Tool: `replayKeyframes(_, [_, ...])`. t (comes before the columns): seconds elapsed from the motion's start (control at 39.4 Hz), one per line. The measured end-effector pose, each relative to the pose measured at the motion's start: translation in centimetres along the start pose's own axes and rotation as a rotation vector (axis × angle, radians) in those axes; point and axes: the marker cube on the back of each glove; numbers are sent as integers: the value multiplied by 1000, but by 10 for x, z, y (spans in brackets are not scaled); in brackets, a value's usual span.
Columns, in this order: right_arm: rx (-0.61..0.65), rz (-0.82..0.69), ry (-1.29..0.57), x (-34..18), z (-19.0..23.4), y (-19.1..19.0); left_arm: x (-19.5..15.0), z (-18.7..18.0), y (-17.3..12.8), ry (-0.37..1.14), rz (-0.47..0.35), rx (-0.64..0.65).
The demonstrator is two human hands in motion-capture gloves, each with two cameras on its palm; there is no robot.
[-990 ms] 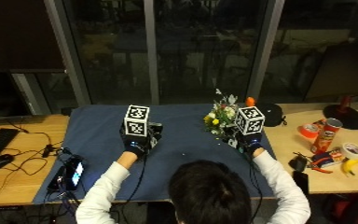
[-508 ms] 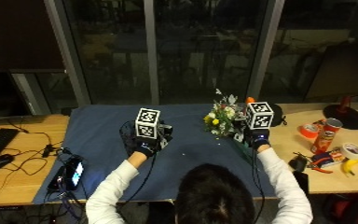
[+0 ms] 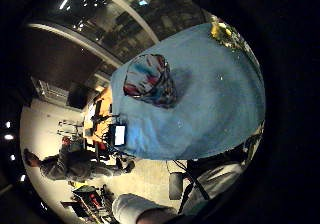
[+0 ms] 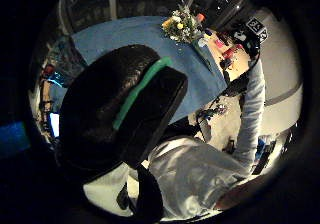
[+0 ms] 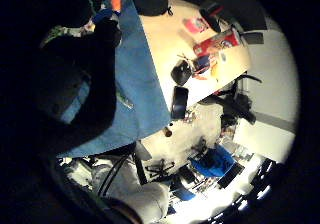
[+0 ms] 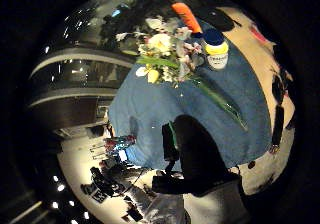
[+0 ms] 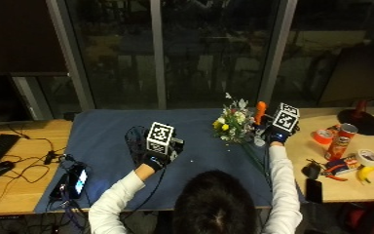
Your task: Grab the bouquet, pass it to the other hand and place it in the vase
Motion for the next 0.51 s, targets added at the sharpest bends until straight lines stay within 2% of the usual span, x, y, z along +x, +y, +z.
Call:
replayKeyframes(0.03, [77,-22,-16,3,5,-15,1,1,1,4,6,2])
replayKeyframes(0.08, [138,-23,-44,10,16,-31,2,3,3,14,16,-1])
replayKeyframes(0.15, [70,38,-96,22,44,-40,5,5,6,26,29,-6])
replayKeyframes(0.23, [-39,92,-162,27,64,-23,6,5,9,22,29,-13])
replayKeyframes(0.28, [14,91,-190,26,72,-11,5,5,11,10,25,-22])
replayKeyframes(0.36, [80,79,-193,26,91,-12,1,5,12,-6,16,-29])
replayKeyframes(0.43, [86,91,-174,25,114,-18,-3,3,13,-6,2,-32])
replayKeyframes(0.51, [74,179,-140,28,132,-22,-5,3,14,-5,-7,-44])
